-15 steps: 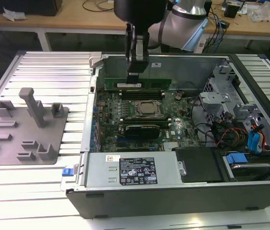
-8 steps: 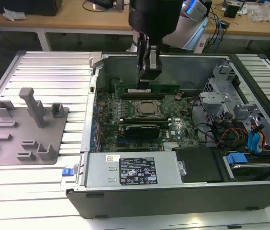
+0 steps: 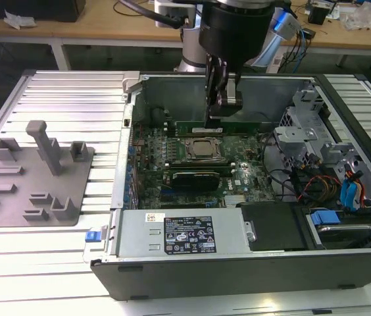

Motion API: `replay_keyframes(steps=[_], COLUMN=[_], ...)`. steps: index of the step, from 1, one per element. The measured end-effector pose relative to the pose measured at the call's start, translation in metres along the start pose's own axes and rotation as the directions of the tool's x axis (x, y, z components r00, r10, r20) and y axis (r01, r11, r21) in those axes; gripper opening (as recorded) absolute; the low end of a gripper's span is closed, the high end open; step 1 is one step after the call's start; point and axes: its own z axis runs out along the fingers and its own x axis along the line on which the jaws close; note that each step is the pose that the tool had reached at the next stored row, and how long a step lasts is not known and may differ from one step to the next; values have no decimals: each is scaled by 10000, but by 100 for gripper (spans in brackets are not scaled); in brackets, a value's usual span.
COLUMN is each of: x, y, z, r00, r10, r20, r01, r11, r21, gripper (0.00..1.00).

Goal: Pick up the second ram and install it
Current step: 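Pick up the second ram and move it above second insertion slot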

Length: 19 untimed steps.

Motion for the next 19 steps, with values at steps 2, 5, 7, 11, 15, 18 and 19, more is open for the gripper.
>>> replay_keyframes(steps=[2,5,7,11,15,18,19], x=[-11,-30,-53,-91,-141,-179,-190], y=[-11,-13,-14,-16,-17,-18,-19], z=[31,59,92,127,153,167,173], r00=[10000,10000,10000,10000,10000,10000,10000], r10=[1,-1,-1,-1,0,-2,-2], r20=[-2,8,17,20,26,28,28], r01=[-1,1,1,1,0,2,2], r11=[10000,10000,10000,10000,10000,10000,10000], r21=[-1,-1,0,0,0,0,0], gripper=[9,9,9,9,9,9,9])
